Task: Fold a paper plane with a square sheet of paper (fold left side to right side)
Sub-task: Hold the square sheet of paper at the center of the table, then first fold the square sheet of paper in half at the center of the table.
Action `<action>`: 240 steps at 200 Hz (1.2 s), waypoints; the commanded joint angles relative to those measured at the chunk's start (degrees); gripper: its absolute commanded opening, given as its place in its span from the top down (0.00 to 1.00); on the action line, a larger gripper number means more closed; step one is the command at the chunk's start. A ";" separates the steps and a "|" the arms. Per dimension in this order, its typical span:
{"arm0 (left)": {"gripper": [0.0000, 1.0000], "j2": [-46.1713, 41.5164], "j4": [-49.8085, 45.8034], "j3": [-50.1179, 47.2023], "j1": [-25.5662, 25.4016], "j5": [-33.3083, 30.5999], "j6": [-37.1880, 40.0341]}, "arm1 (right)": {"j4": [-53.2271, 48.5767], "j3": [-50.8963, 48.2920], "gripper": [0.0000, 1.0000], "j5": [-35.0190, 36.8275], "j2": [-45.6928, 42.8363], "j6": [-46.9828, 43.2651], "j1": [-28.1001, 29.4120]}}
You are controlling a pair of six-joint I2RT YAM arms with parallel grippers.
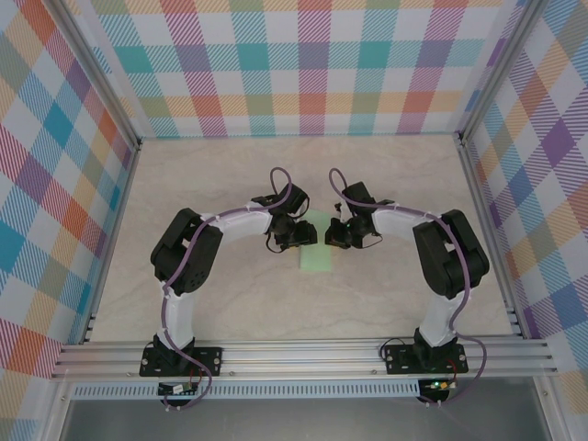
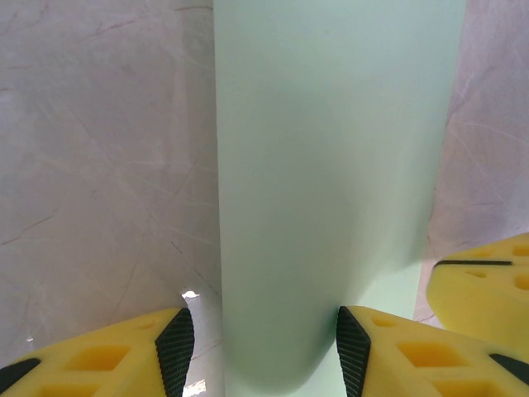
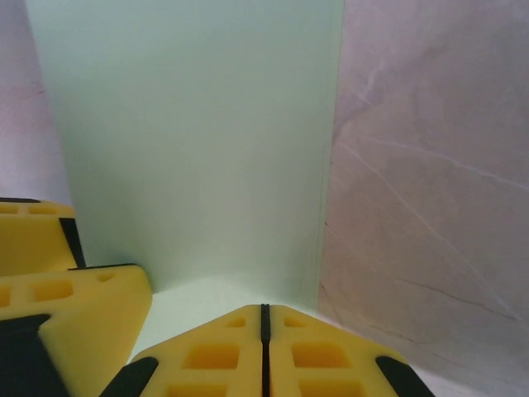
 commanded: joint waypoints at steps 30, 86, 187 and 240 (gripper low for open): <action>0.47 2.40 -1.85 -0.48 -0.32 -0.27 1.18 | -2.73 1.04 0.92 0.94 3.74 -0.69 0.39; 0.44 -3.85 -4.22 0.12 0.19 -3.22 2.22 | -5.42 -1.02 0.93 4.53 5.36 -1.30 0.45; 0.61 -6.40 5.60 0.42 0.67 12.58 1.24 | -6.56 -0.42 0.93 5.90 5.62 -1.97 0.96; 0.64 0.28 2.02 2.01 0.82 10.14 3.92 | -7.10 0.09 0.93 5.93 5.97 -2.32 1.03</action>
